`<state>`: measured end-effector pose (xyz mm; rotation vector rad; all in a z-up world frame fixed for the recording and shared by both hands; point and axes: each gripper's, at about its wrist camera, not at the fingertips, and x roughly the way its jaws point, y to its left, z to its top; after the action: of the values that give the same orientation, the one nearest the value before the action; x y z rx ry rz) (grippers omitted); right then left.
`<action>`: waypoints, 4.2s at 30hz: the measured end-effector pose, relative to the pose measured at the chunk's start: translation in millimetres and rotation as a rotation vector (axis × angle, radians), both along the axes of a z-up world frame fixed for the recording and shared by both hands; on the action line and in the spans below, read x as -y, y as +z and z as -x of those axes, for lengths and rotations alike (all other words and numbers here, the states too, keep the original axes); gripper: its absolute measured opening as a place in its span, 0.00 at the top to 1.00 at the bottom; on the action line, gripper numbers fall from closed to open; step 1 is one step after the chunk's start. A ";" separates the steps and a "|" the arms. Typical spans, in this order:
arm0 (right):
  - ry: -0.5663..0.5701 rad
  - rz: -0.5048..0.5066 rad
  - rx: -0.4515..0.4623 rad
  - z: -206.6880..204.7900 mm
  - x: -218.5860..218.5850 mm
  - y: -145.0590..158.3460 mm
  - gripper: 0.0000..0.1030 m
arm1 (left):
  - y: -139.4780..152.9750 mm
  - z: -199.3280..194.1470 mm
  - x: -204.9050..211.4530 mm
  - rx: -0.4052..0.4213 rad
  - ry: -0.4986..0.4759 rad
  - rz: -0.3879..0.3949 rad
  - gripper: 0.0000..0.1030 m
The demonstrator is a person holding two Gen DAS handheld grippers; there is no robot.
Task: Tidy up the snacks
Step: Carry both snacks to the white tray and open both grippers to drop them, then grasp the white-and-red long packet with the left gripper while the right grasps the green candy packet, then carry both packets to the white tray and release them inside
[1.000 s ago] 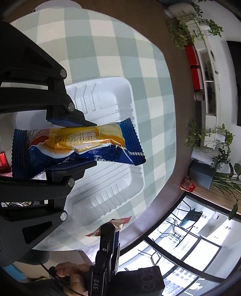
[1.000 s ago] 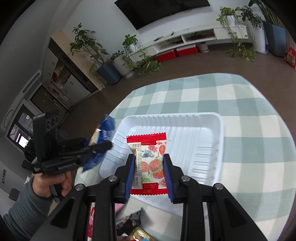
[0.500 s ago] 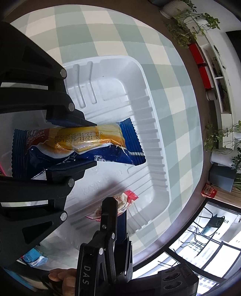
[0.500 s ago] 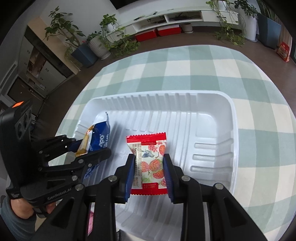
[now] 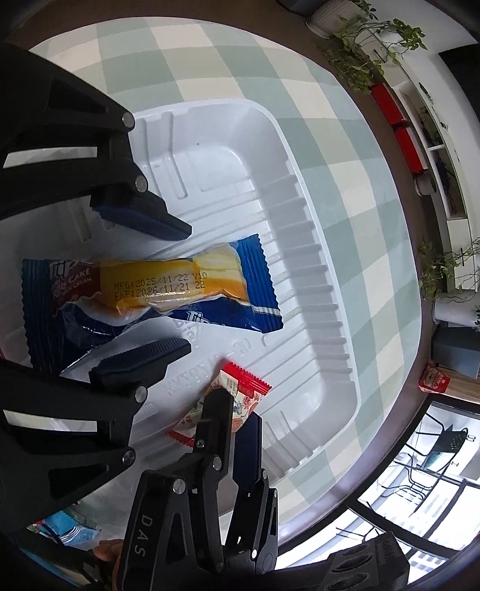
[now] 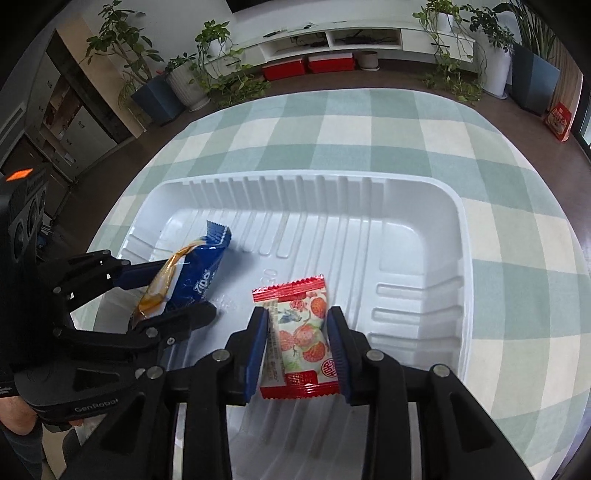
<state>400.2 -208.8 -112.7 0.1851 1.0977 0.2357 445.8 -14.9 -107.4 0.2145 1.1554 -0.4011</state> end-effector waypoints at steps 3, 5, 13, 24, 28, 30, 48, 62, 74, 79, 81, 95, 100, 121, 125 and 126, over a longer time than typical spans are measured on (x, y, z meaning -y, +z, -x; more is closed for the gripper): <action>0.003 0.012 0.011 0.8 0.0 2.5 0.64 | 0.2 -0.2 -2.0 0.001 0.004 0.000 0.48; 0.003 0.020 0.019 0.5 -2.4 5.2 0.59 | 2.0 -0.9 -6.1 0.002 0.019 0.003 0.48; -0.022 -0.021 0.125 20.2 17.1 49.1 0.27 | 50.9 18.6 -34.2 0.121 0.078 0.042 0.06; -0.034 -0.166 0.383 128.3 55.8 141.5 0.06 | 147.2 148.1 -102.6 0.436 0.197 0.115 0.00; -0.035 -0.183 0.413 187.4 56.2 146.1 0.06 | 150.2 208.4 -114.2 0.429 0.252 0.070 0.00; -0.059 -0.153 0.424 214.6 52.2 140.8 0.06 | 138.8 238.3 -117.8 0.409 0.273 0.043 0.00; -0.140 -0.043 0.282 332.5 3.6 50.6 0.12 | 15.5 265.6 -125.1 0.091 0.420 -0.019 0.01; -0.132 -0.020 0.238 338.3 -3.6 41.7 0.12 | -2.1 247.9 -121.0 0.045 0.352 -0.013 0.48; -0.117 0.047 0.115 332.0 -16.4 15.1 0.15 | 2.4 261.9 -124.2 0.045 0.285 0.096 0.84; -0.081 0.082 0.072 325.5 -17.7 8.0 0.15 | 2.6 267.1 -127.6 0.042 0.277 0.111 0.84; -0.023 0.123 0.073 321.6 -17.6 12.3 0.15 | 2.5 268.0 -127.4 0.042 0.269 0.111 0.84; 0.799 0.365 0.159 309.9 -54.3 10.1 0.21 | 1.4 269.0 -126.6 0.027 0.197 0.092 0.84; 0.920 0.369 0.053 289.2 -54.2 -11.4 0.24 | 1.7 268.1 -123.6 0.015 0.153 0.067 0.84; 0.732 0.039 0.109 289.8 -13.7 25.6 0.74 | 5.2 287.0 -140.1 0.009 0.147 0.178 0.85; 0.626 -0.100 0.169 286.5 -3.5 36.6 0.74 | 14.6 292.0 -149.0 0.027 0.183 0.251 0.85; 0.601 -0.135 0.178 285.6 0.2 38.3 0.74 | 18.5 292.7 -149.8 0.033 0.185 0.270 0.86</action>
<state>114.6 -209.1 -74.4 -0.0519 0.9378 0.8488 153.2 134.9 -88.9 -0.1198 1.0659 -0.3836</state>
